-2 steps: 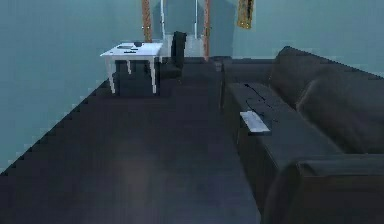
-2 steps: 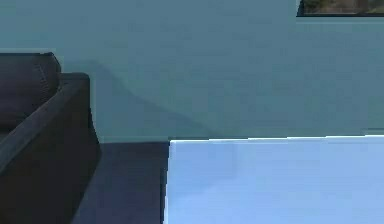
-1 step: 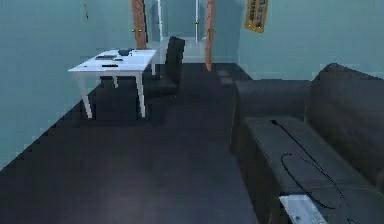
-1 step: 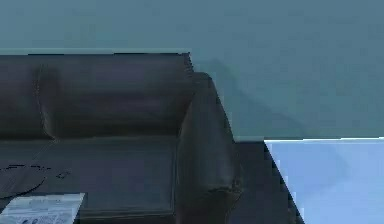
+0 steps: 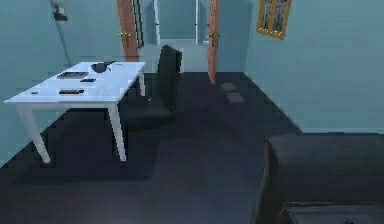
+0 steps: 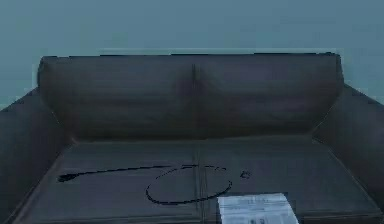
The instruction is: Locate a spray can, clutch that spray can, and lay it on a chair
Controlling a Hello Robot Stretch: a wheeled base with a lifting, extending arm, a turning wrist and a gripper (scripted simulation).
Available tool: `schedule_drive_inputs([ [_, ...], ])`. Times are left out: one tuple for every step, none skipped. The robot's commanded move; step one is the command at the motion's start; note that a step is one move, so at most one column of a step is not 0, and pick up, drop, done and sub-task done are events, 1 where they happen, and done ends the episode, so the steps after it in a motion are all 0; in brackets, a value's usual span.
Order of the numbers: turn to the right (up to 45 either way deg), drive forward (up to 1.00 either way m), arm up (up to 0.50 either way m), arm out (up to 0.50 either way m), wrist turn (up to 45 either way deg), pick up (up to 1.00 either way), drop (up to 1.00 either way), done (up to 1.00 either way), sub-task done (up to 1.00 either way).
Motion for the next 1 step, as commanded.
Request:
schedule_drive_inputs([
  [0.0,1.0,0.0,0.0,0.0,0.0,0.0,0.0,0.0],
])
